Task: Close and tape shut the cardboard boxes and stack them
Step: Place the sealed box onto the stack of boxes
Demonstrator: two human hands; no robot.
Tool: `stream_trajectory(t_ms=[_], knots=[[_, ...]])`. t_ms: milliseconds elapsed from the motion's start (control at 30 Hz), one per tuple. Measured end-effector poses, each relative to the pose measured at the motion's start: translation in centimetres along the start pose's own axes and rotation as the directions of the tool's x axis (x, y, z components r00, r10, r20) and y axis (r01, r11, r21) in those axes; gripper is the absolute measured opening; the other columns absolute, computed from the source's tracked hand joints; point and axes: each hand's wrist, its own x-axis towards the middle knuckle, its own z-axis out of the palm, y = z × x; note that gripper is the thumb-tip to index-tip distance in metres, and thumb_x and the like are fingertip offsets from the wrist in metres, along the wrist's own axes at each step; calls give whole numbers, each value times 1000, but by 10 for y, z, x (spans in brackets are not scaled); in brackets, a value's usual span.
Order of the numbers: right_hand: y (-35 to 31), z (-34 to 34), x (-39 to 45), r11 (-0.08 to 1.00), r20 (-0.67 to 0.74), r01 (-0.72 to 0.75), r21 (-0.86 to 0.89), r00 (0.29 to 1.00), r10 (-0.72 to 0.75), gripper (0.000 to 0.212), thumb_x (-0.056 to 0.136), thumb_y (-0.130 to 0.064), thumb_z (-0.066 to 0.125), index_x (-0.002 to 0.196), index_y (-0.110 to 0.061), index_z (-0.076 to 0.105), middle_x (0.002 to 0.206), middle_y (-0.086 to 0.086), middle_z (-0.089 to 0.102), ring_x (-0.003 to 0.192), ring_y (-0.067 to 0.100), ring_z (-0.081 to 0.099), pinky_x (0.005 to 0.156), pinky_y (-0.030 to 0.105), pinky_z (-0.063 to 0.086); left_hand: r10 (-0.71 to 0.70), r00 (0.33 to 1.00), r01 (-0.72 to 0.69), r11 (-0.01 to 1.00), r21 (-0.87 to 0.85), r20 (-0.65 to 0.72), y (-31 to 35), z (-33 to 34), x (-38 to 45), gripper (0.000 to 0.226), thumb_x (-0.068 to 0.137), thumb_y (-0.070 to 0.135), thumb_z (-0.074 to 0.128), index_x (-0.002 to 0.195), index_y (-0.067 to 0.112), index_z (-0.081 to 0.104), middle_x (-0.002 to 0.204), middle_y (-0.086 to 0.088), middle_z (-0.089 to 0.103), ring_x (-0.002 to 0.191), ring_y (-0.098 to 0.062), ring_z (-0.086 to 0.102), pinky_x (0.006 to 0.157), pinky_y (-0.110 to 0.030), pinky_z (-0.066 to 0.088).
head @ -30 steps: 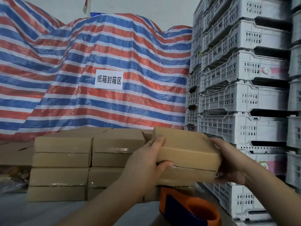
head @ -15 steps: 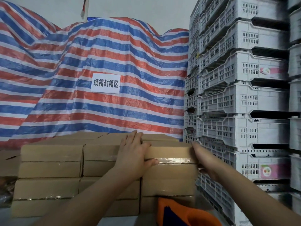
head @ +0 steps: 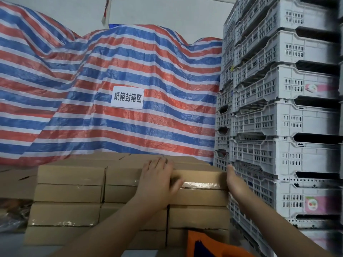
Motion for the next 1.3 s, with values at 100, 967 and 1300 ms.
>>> stream_trajectory(t_ms=[100,967,1300], knots=[[-10,1,-10,962,-239,266,-55,932,-271,43,105,-42,33,105,-12,64,114,16,65,100,31,60,95,49,45,40,987,-54,995,-84,-158,-12,-35,-9,42,96,59,30,73,34,54,76,19,53,80,0,50,92,-30,42],[-42,286,-212,755,429,655,-16,687,-587,33,97,-23,59,66,-11,57,58,-2,55,54,1,46,55,19,34,-647,759,610,671,-421,67,-226,-139,-201,50,78,2,67,37,16,42,44,4,39,46,-11,41,50,-29,30],[-4,304,-228,755,491,615,-227,742,-456,40,92,-35,57,55,-28,41,63,-9,46,68,-3,51,76,11,39,-686,703,694,603,-394,187,-263,-95,-208,46,76,-1,68,44,21,43,48,6,46,50,-7,49,53,-21,38]])
